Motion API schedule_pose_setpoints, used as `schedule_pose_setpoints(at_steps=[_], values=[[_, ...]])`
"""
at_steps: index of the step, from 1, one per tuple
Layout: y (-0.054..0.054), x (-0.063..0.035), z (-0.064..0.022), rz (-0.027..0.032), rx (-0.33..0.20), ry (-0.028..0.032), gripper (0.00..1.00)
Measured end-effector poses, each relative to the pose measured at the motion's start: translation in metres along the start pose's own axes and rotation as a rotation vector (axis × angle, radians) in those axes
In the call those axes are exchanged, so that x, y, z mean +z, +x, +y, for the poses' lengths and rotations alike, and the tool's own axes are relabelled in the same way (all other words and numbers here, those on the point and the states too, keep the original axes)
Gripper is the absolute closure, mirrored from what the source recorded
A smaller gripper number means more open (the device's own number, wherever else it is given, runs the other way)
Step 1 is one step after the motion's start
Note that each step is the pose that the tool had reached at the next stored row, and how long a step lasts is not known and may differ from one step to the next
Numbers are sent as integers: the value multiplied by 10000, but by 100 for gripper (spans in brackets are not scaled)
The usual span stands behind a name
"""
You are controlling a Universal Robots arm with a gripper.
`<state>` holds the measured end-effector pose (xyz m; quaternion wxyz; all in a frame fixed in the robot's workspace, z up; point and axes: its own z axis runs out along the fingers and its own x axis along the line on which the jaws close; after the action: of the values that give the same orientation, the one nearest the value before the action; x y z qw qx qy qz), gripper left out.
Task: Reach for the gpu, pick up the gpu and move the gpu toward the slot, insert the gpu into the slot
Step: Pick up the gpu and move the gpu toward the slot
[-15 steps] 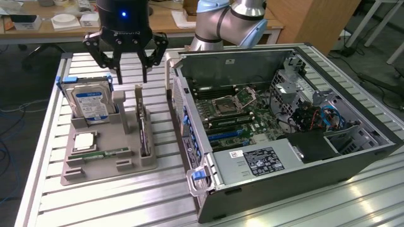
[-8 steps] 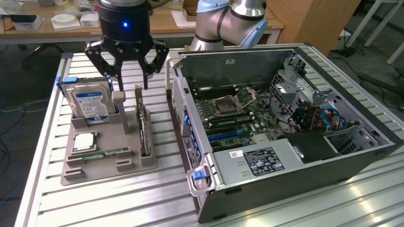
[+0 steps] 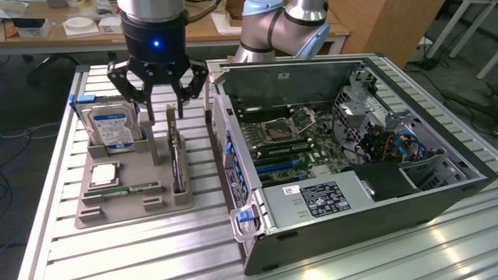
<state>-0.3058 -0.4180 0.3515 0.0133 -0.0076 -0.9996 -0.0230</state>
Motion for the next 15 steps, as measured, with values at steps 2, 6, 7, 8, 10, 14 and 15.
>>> schedule_pose_setpoints(at_steps=[2, 6, 7, 8, 10, 14, 15], values=[[-2, 27, -2, -1, -8, 50, 47], [-5, 91, -5, -9, -7, 123, 47], [-6, 105, -5, -21, -7, 147, 47], [-7, 117, -5, -40, -6, 164, 47], [-8, 141, -5, -93, -9, 187, 47], [-10, 210, -8, -134, -10, 191, 47], [-10, 228, -9, -134, -10, 192, 47]])
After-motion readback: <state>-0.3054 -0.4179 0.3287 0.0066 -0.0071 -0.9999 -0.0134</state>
